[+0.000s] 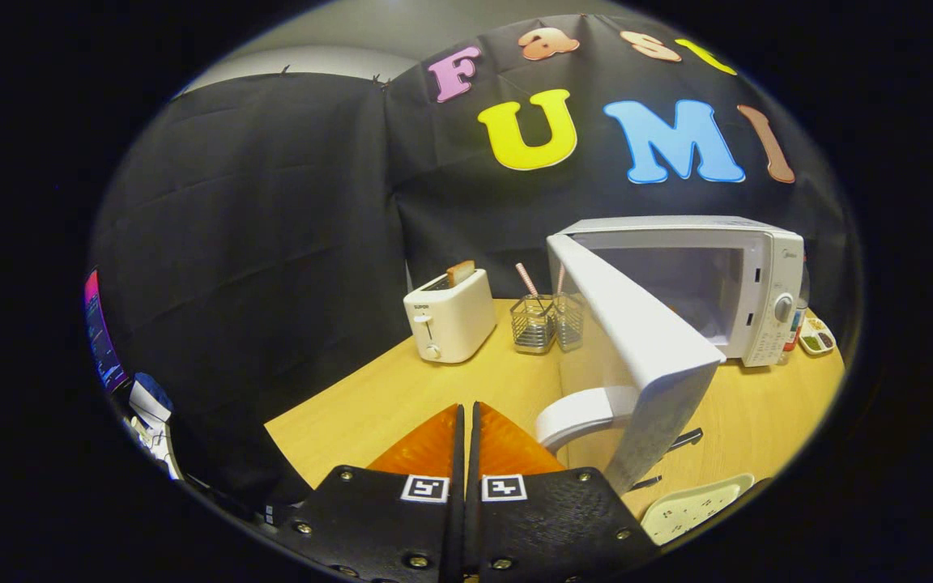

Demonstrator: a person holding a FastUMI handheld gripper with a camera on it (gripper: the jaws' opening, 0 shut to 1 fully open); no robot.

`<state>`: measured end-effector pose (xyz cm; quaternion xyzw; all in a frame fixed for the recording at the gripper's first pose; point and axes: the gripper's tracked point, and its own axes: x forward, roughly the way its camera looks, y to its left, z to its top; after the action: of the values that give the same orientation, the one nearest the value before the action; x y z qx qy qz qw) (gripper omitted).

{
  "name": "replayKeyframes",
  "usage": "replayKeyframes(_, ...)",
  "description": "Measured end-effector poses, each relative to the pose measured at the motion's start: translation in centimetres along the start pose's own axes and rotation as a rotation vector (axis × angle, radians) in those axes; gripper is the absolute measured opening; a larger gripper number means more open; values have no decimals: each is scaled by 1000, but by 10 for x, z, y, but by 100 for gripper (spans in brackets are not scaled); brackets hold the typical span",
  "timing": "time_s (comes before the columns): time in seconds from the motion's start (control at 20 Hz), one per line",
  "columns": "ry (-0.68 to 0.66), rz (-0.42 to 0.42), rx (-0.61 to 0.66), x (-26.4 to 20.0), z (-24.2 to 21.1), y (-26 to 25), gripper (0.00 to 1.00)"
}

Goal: Open the microwave, put the food inside, and close the microwave door.

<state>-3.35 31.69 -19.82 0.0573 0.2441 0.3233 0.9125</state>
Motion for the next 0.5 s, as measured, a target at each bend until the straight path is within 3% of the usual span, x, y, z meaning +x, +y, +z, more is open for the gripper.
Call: replayKeyframes(0.5,0,-118,27,-8,11,-78,1)
